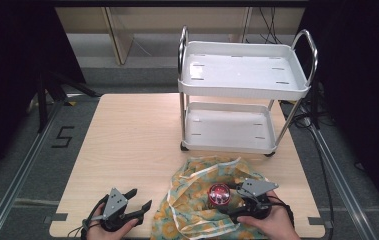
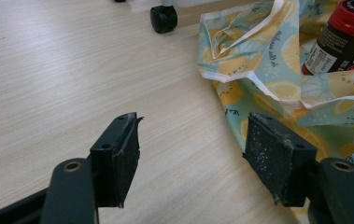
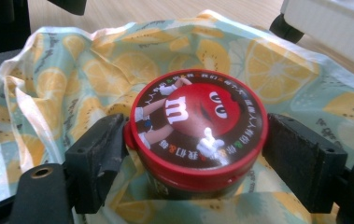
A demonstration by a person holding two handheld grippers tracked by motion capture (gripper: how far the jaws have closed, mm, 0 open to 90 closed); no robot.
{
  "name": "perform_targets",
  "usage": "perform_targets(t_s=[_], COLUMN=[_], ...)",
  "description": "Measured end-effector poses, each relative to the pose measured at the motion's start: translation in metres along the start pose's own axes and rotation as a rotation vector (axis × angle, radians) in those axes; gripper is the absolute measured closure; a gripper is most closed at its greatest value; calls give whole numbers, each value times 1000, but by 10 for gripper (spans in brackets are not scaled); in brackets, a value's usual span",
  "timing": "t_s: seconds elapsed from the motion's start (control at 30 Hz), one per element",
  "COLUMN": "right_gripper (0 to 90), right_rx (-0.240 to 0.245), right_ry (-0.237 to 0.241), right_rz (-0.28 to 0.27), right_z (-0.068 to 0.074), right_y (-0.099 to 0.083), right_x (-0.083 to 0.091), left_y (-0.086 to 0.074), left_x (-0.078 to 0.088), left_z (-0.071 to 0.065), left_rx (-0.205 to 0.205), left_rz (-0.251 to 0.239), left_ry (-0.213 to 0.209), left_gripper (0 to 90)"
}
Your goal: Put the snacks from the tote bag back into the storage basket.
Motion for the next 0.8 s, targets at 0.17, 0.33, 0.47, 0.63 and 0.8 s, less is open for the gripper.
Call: perform_targets(t_s=[0.17,0.33,0.47,0.63,0.8], right_gripper=[225,223,231,241,242], right_rx=[15,11,19,32,34], right_ry=[-10,-15,-14,-28,-40], right_rz=[22,36,45,42,39], right_z=[1,2,4,4,4], right_y=[-1,-2,-3,-2,-2], right_x=[-6,-10,-13,-13,-13], left_y=[0,1,1,1,0], left_x=[0,0,-1,0,-1], left_z=[0,1,1,1,-1], left_rx=[-7,-35,-32,-31,-9], left_rz=[0,10,8,7,5], left_ry=[1,-1,-3,-2,-2], left_gripper=[345,345,345,345,345])
Point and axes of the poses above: each handheld gripper's, and its own axes: x roughly backward along the jaws, y roughly out of its top, z roughly to its left, the point moved 7 cm from there along -x, roughly forward along the jaws, and after that the axes turned 13 degrees about -y, right-handed, at the moved point
